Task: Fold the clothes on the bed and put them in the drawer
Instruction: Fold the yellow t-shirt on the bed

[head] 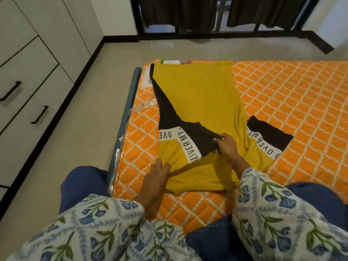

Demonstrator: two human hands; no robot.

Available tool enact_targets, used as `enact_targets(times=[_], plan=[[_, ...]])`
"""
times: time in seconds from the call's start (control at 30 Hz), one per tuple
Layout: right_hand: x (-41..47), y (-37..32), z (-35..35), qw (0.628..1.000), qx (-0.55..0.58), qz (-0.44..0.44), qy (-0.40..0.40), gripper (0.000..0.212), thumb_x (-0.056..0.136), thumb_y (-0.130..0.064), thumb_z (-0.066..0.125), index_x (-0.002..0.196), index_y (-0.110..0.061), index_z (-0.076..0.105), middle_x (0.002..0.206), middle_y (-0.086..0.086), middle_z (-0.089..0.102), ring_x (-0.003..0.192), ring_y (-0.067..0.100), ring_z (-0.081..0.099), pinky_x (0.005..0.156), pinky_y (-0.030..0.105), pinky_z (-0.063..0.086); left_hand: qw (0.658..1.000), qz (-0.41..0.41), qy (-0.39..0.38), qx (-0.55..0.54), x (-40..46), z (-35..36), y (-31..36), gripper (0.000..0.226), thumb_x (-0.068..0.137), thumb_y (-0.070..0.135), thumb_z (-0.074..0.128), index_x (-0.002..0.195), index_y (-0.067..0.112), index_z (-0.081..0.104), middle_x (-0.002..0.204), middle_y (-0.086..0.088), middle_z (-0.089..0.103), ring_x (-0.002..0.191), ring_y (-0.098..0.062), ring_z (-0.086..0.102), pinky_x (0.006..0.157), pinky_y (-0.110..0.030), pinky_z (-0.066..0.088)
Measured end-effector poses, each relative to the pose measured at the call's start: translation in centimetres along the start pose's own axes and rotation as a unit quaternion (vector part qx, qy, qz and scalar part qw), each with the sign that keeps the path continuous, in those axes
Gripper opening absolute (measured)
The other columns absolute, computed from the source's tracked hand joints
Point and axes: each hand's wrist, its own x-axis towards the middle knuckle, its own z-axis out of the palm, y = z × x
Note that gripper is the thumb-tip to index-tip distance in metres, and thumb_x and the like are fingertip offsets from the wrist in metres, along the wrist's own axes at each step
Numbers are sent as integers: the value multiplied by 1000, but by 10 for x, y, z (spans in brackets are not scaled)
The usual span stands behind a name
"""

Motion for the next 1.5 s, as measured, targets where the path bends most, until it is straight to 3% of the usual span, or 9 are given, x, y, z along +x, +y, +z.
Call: enact_targets(times=[0.2, 0.33, 0.47, 0.63, 0.77, 0.93, 1.03, 1.2, 1.5], plan=[[-12, 7, -24, 993, -71, -65, 68, 22, 92, -11, 59, 107, 5, 63, 104, 24, 64, 96, 39, 58, 75, 39, 44, 995, 36, -52, 74, -4, -24, 23, 66, 64, 19, 83, 116, 10, 42, 101, -16, 60, 69, -27, 63, 46, -27, 37], [-22, 6, -31, 964, -240, -85, 77, 24, 92, -11, 55, 112, 2, 60, 107, 26, 62, 99, 41, 55, 71, 39, 42, 984, 7, -159, 80, 9, -33, 28, 49, 95, 47, 48, 127, 9, 43, 118, -14, 56, 106, -32, 56, 71, -34, 40], [-31, 12, -16, 897, -393, -164, 121, 40, 85, -9, 43, 123, 2, 52, 129, 34, 45, 119, 48, 43, 86, 54, 40, 998, -21, 9, 60, 39, -41, 30, 45, 101, 47, 29, 124, 14, 50, 124, -9, 54, 111, -27, 54, 77, -33, 39], [-25, 12, 26, 861, -458, -201, -96, 72, 93, -66, 13, 153, -27, 3, 160, 9, -8, 147, 30, -8, 115, 53, 5, 999, 28, -11, 26, 63, -6, 28, 79, 89, 67, 6, 152, 19, 12, 159, -12, 10, 146, -28, 12, 115, -46, 15], [-23, 41, 12, 879, -446, -143, -92, 107, 57, -87, -24, 150, -37, -8, 159, 1, -16, 146, 25, -15, 114, 56, -5, 1000, 30, -5, 3, 59, 15, 17, 82, 93, 66, 3, 142, 14, 44, 148, -14, 37, 133, -32, 43, 104, -53, 34], [-12, 12, 21, 910, -401, -101, -20, 78, 91, -70, 15, 153, -23, 5, 160, 9, -5, 147, 24, -7, 114, 57, -3, 995, 7, 13, -100, 79, 3, 8, 105, 68, 80, -21, 152, 22, 1, 160, -5, -2, 147, -20, 0, 116, -37, 3], [17, -30, 46, 898, -402, -175, -17, 67, 97, -58, 27, 151, -19, 18, 160, 10, 5, 147, 25, 2, 115, 53, 2, 984, -63, 71, -152, 121, -16, -6, 70, 95, 59, 16, 152, 17, 8, 160, -6, 3, 147, -21, 5, 115, -37, 7], [91, -104, 98, 890, -378, -236, -100, 58, 98, -40, 44, 147, -15, 27, 157, 14, 16, 144, 28, 18, 112, 41, 26, 897, -104, 146, -405, 224, -46, -46, 47, 102, 17, 37, 146, 2, 28, 151, -16, 30, 140, -30, 28, 114, -37, 23], [223, -203, 186, 921, -284, -239, -118, 48, 98, -24, 48, 142, -6, 38, 149, 13, 33, 136, 28, 32, 107, 35, 30, 615, -248, 140, -735, 378, -101, -135, 35, 103, 34, 34, 107, 8, 58, 117, -15, 55, 116, -30, 51, 96, -35, 40]])
